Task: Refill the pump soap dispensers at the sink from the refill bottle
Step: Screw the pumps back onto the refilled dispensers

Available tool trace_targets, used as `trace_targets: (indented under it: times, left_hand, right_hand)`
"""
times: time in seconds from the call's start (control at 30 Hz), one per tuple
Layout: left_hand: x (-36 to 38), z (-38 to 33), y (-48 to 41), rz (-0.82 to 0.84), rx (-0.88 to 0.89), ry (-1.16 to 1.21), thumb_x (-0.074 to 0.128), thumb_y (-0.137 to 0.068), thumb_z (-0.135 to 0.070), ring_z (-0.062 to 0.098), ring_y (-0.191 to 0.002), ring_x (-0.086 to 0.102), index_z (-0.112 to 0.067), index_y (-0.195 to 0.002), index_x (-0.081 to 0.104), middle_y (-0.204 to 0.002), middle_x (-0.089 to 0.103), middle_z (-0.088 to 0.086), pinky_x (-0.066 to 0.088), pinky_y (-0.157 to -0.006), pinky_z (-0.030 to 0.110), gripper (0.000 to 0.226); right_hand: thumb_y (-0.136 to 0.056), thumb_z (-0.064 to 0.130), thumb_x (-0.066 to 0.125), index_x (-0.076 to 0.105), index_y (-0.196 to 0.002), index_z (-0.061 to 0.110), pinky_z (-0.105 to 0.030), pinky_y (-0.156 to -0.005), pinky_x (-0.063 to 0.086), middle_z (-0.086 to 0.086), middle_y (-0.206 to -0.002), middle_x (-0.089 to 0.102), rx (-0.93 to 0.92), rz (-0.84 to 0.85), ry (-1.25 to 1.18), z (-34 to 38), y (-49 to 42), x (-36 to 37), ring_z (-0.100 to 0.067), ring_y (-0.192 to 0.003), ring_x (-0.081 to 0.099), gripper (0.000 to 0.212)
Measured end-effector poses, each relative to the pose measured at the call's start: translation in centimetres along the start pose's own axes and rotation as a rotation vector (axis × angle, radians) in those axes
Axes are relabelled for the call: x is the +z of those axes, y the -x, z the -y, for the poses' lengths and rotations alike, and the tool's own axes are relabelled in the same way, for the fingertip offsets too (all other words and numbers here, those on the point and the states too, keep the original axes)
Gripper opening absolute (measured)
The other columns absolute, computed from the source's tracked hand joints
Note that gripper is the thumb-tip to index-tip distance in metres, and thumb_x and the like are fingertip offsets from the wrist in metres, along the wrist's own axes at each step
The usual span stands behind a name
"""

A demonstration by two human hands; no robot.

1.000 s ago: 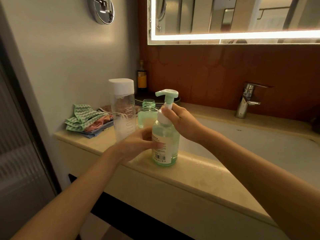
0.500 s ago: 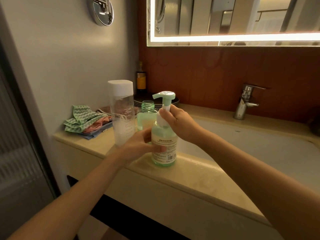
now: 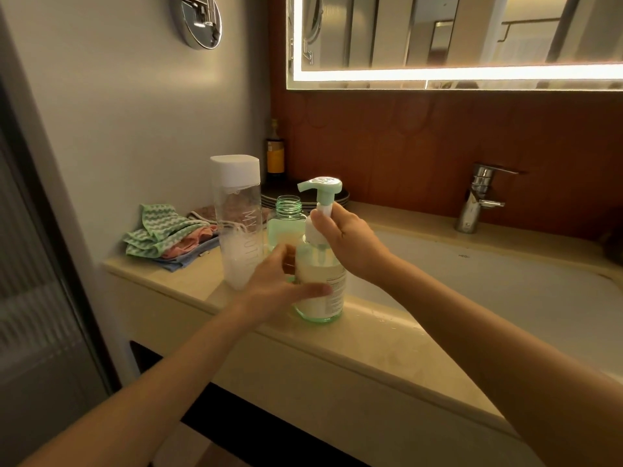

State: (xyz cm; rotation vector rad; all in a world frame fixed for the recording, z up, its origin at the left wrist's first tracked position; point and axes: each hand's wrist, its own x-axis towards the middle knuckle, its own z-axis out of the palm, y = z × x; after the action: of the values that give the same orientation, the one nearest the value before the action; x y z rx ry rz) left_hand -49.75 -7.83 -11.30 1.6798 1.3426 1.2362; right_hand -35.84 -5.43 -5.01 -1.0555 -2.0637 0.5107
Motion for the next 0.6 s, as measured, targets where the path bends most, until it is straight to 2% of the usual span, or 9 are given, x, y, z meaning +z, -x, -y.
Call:
trace_targets:
  times: [0.07,0.1,0.2,0.27,0.37,0.43,0.5,0.53,0.6]
  left_hand:
    - [0.9,0.2,0.2,-0.154,0.051,-0.084,0.084,-0.057,-0.036,0.004,-0.094,0.054,-0.025,-0.104,0.045,-0.100,0.056,-0.014,0.048,-0.078,0.023,0.063]
    - [0.8,0.2,0.2,-0.118,0.037,-0.059,0.083,-0.061,-0.033,0.005,-0.098,0.054,-0.026,-0.108,0.043,-0.102,0.055,-0.015,0.048,-0.079,0.022,0.062]
    - [-0.7,0.1,-0.3,0.239,-0.076,0.229,0.070,-0.076,-0.009,0.009,-0.111,0.055,-0.031,-0.116,0.044,-0.112,0.059,-0.012,0.049,-0.082,0.020,0.052]
    - [-1.6,0.2,-0.6,0.319,-0.103,0.377,0.063,-0.077,0.005,0.006,-0.105,0.059,-0.026,-0.115,0.050,-0.108,0.063,-0.010,0.052,-0.078,0.019,0.050]
    - [-1.6,0.5,-0.8,0.218,-0.039,0.268,0.074,-0.067,-0.005,0.010,-0.107,0.059,-0.027,-0.107,0.054,-0.107,0.064,-0.009,0.053,-0.082,0.024,0.050]
    - [-0.6,0.7,-0.6,0.065,-0.013,0.086,0.082,-0.060,-0.020,0.006,-0.103,0.057,-0.028,-0.101,0.050,-0.106,0.061,-0.011,0.051,-0.084,0.026,0.053]
    - [0.5,1.0,-0.3,-0.118,0.017,0.001,0.085,-0.059,-0.026,0.000,-0.097,0.054,-0.027,-0.100,0.047,-0.103,0.058,-0.014,0.048,-0.078,0.021,0.056]
    - [0.6,1.1,-0.2,-0.147,0.026,0.004,0.085,-0.059,-0.027,-0.001,-0.097,0.053,-0.026,-0.101,0.047,-0.103,0.057,-0.015,0.047,-0.076,0.019,0.057]
    - [-0.1,1.0,-0.4,0.001,-0.027,0.103,0.083,-0.059,-0.026,0.005,-0.105,0.055,-0.029,-0.107,0.049,-0.109,0.058,-0.013,0.048,-0.082,0.022,0.059]
  right_hand:
    - [-0.098,0.041,0.032,0.052,-0.110,0.009,-0.038,-0.078,0.045,-0.008,-0.098,0.060,0.001,0.000,0.007,0.1,0.0,0.0,-0.023,-0.090,0.055,0.039]
    - [-0.098,0.040,0.032,0.052,-0.109,0.010,-0.036,-0.077,0.044,-0.006,-0.096,0.059,0.001,0.012,-0.016,0.1,0.0,0.0,-0.021,-0.089,0.054,0.038]
    - [-0.098,0.037,0.035,0.051,-0.102,0.014,-0.032,-0.075,0.041,0.000,-0.089,0.055,0.008,0.049,-0.084,0.1,-0.2,-0.2,-0.016,-0.085,0.051,0.028]
    - [-0.098,0.036,0.035,0.050,-0.099,0.015,-0.031,-0.074,0.040,0.002,-0.086,0.054,0.008,0.056,-0.112,-0.1,-0.2,-0.2,-0.015,-0.083,0.050,0.026]
    - [-0.098,0.037,0.035,0.050,-0.098,0.015,-0.032,-0.074,0.040,0.001,-0.085,0.054,0.004,0.036,-0.116,-0.2,-0.2,0.1,-0.016,-0.082,0.050,0.027]
    - [-0.097,0.038,0.034,0.050,-0.099,0.015,-0.034,-0.076,0.041,-0.001,-0.089,0.056,0.002,0.018,-0.096,-0.2,-0.3,0.2,-0.017,-0.084,0.051,0.028]
    - [-0.097,0.039,0.034,0.049,-0.098,0.016,-0.033,-0.075,0.041,-0.001,-0.088,0.055,0.002,0.007,-0.101,-0.1,-0.3,0.3,-0.017,-0.083,0.051,0.027]
    - [-0.097,0.038,0.034,0.048,-0.097,0.016,-0.032,-0.074,0.041,0.000,-0.086,0.055,0.002,0.009,-0.111,0.0,-0.3,0.3,-0.016,-0.082,0.051,0.026]
    - [-0.097,0.038,0.034,0.048,-0.096,0.016,-0.033,-0.075,0.041,0.002,-0.084,0.053,0.003,0.031,-0.124,0.0,-0.4,0.3,-0.016,-0.082,0.050,0.026]
